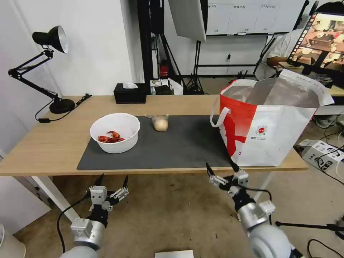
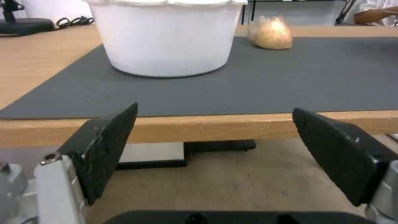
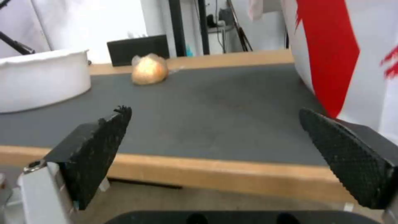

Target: Pick up the trash from the table and place it into the takeout bag.

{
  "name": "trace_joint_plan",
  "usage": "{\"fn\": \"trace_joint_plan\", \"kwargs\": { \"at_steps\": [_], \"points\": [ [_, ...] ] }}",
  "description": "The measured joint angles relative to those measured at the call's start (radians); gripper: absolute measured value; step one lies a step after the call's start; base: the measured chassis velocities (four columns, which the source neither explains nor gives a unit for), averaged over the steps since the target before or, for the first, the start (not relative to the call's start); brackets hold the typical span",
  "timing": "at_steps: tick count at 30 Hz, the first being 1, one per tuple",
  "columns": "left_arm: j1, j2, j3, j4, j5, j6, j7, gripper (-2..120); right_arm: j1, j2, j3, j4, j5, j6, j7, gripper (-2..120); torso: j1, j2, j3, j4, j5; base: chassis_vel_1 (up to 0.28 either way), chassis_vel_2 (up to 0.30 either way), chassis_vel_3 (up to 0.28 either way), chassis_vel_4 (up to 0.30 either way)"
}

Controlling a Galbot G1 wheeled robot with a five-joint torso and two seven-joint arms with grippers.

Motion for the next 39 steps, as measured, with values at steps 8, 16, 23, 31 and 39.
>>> {"fn": "trace_joint_plan", "kwargs": {
  "at_steps": [8,16,23,31,39],
  "points": [
    [0.002,-0.006,0.009,0.000,0.004,0.000,0.001,100,-0.010,-0.001,-0.005,0.000,-0.004,-0.002,0.000,100,0.000,0.000,0.000,0.0000,-0.0001,0.000,0.000,0.000,0.000],
    [0.010,-0.005,0.005,-0.006,0.005,0.000,0.002,100,-0.001,-0.009,-0.017,0.005,-0.016,-0.008,0.002,100,0.000,0.000,0.000,0.0000,0.0000,0.000,0.000,0.000,0.000],
    [0.009,-0.004,0.008,-0.007,0.005,0.000,0.004,100,0.023,-0.013,-0.034,0.009,-0.024,-0.015,0.003,100,0.000,0.000,0.000,-0.0001,0.0001,0.000,0.000,0.000,0.000],
    [0.007,-0.001,0.008,-0.007,0.005,-0.001,0.005,100,0.198,-0.077,-0.107,0.042,0.057,-0.074,0.000,100,0.000,0.000,0.000,0.0000,0.0000,0.000,0.000,0.000,0.000],
    [0.006,-0.006,0.014,-0.006,0.011,-0.001,0.006,100,0.507,-0.127,-0.257,0.005,0.175,-0.143,-0.023,100,0.000,0.000,0.000,0.0000,0.0002,0.000,0.000,0.000,0.000]
  ]
}}
